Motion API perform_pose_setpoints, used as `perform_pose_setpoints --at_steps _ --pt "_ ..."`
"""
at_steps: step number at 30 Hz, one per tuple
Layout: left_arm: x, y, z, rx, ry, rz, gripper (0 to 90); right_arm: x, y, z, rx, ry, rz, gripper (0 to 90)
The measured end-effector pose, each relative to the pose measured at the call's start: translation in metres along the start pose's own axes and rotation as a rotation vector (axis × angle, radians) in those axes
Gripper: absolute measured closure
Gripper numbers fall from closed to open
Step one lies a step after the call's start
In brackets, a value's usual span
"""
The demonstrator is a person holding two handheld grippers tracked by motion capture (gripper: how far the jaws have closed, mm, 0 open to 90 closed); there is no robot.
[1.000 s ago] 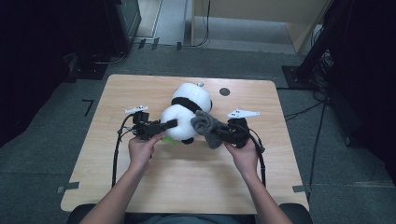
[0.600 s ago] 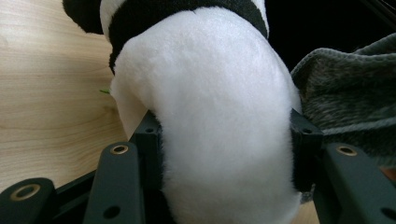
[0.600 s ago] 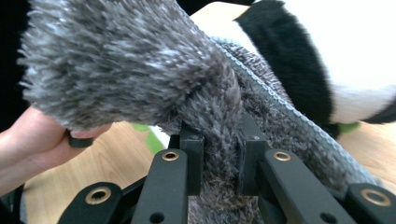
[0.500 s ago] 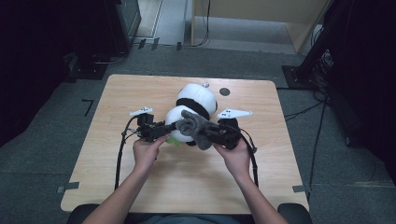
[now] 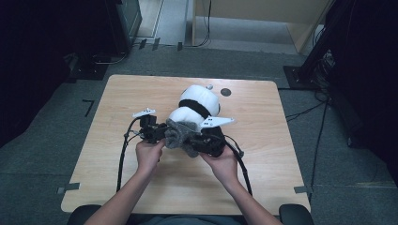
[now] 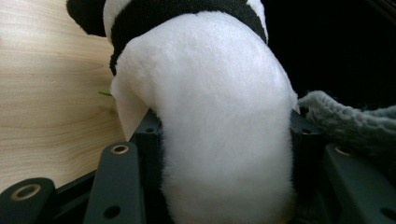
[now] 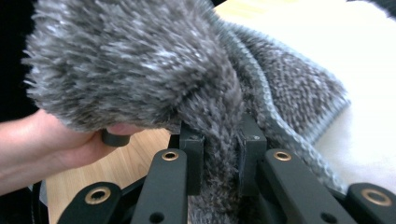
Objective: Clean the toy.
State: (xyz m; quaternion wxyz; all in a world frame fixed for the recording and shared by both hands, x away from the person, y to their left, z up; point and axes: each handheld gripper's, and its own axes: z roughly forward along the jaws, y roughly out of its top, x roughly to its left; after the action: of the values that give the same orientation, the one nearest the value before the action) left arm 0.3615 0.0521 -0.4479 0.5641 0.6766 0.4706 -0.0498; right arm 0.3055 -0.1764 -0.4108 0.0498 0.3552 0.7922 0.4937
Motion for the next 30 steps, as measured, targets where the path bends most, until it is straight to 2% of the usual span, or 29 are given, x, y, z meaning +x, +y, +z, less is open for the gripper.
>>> perform_pose_setpoints --at_steps 4,8,13,16,21,25,27,30 --pt "0.001 0.001 -0.001 -0.014 -0.010 -0.025 46.1 0.004 -0.006 0.009 0.022 0.018 -0.023 78.6" --pt "0.002 0.003 -0.004 -0.029 -0.028 -0.030 46.1 0.012 -0.013 0.022 0.069 -0.005 -0.083 78.6" --pt "0.004 0.005 -0.007 -0.045 -0.041 -0.056 46.0 0.010 -0.021 0.029 0.048 -0.037 -0.131 78.6" --pt "0.005 0.005 -0.009 -0.056 -0.052 -0.068 46.1 0.006 -0.027 0.036 0.073 -0.065 -0.130 78.6" --pt "0.007 0.006 -0.009 -0.053 -0.052 -0.066 46.1 -0.003 -0.033 0.039 0.083 -0.072 -0.108 78.7" --pt "0.008 0.007 -0.011 -0.062 -0.057 -0.074 46.1 -0.008 -0.034 0.038 0.091 -0.094 -0.123 78.7" --pt "0.009 0.007 -0.013 -0.068 -0.061 -0.077 46.1 -0.013 -0.036 0.038 0.099 -0.110 -0.113 78.6" --pt "0.010 0.008 -0.014 -0.068 -0.067 -0.082 46.1 -0.021 -0.037 0.035 0.097 -0.105 -0.077 78.5"
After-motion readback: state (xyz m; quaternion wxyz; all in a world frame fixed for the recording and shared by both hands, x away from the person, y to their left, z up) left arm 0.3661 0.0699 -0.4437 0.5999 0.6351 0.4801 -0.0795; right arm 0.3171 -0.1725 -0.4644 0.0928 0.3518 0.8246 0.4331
